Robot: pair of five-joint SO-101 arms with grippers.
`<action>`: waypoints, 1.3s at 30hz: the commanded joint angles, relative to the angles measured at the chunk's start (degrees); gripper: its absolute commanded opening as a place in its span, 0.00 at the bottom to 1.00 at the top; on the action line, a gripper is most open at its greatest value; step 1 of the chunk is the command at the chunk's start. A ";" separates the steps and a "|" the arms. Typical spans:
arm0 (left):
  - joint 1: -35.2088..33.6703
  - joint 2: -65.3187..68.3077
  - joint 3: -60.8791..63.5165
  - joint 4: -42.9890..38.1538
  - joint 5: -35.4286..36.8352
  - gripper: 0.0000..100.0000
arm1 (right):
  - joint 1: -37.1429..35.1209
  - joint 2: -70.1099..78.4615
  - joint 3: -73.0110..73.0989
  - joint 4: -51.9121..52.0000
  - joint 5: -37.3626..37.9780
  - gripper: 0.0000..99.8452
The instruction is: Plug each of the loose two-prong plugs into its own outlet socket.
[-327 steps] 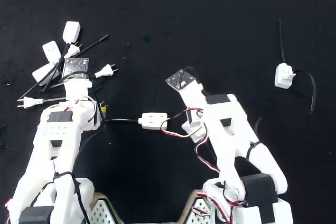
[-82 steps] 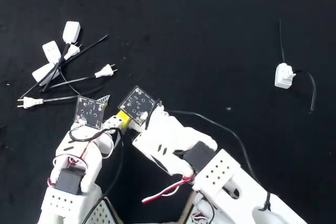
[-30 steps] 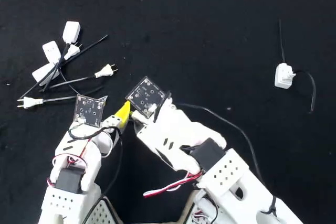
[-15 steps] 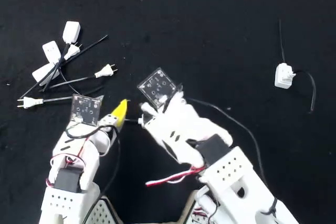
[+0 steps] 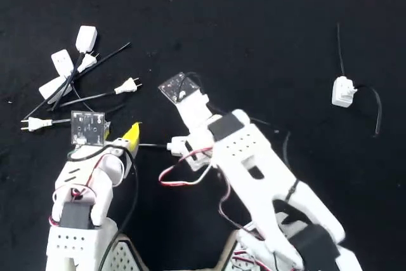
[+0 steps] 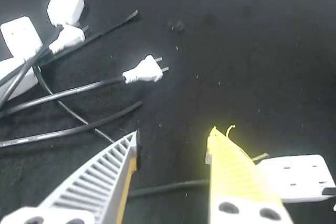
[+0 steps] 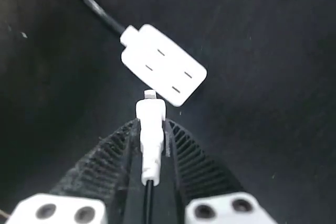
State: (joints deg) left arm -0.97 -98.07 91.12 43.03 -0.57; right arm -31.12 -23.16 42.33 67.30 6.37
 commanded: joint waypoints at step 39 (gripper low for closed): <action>6.73 77.54 -32.84 -4.75 2.81 0.22 | 3.52 2.68 -0.22 1.85 6.77 0.01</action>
State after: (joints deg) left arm 2.55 -19.12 59.56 35.65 2.86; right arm -32.35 -20.62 46.29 70.55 12.62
